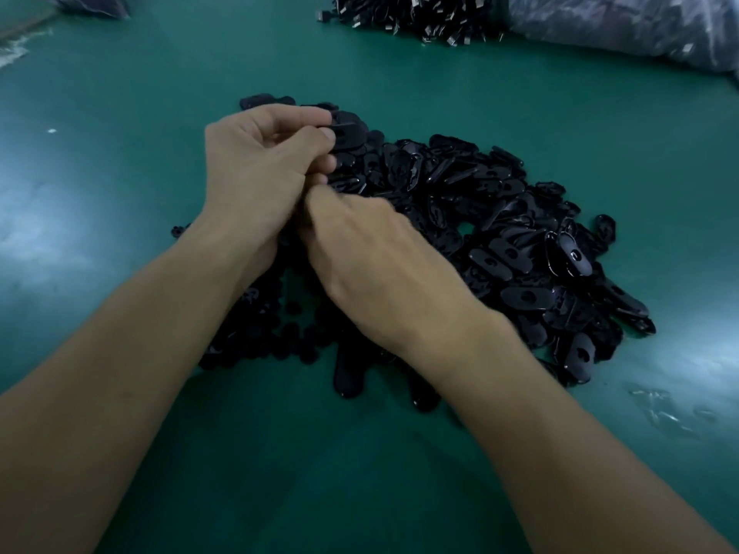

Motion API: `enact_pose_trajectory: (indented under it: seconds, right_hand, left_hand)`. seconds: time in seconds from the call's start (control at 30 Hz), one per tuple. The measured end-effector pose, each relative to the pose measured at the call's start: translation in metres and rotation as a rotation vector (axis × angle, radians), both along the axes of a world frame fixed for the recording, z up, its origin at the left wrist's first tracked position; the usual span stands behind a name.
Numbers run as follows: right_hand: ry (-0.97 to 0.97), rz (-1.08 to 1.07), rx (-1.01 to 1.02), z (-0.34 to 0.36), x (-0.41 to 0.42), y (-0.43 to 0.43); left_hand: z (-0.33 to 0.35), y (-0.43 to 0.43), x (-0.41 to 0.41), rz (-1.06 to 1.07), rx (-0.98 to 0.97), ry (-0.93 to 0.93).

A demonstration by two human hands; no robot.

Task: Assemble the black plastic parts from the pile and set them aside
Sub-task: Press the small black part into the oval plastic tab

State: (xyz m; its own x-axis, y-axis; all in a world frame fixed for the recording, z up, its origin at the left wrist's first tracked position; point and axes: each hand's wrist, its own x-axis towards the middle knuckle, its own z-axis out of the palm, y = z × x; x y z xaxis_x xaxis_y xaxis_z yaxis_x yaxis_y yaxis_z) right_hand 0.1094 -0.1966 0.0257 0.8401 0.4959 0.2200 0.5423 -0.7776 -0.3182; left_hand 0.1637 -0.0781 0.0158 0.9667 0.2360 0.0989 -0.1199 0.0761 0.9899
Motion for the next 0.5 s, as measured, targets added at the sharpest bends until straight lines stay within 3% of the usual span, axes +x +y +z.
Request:
enact_pose_trajectory:
  seconds: [0.1, 0.23, 0.5]
  right_hand:
    - [0.145, -0.109, 0.290, 0.003, 0.003, -0.023]
    - [0.091, -0.215, 0.481, 0.001, 0.004, -0.061]
    - [0.304, -0.174, 1.016, -0.010, 0.004, -0.089]
  left_hand:
    - [-0.003, -0.001, 0.001, -0.037, 0.020, -0.002]
    - [-0.007, -0.007, -0.002, -0.132, 0.107, 0.001]
    - [-0.004, -0.014, -0.013, -0.363, 0.161, -0.037]
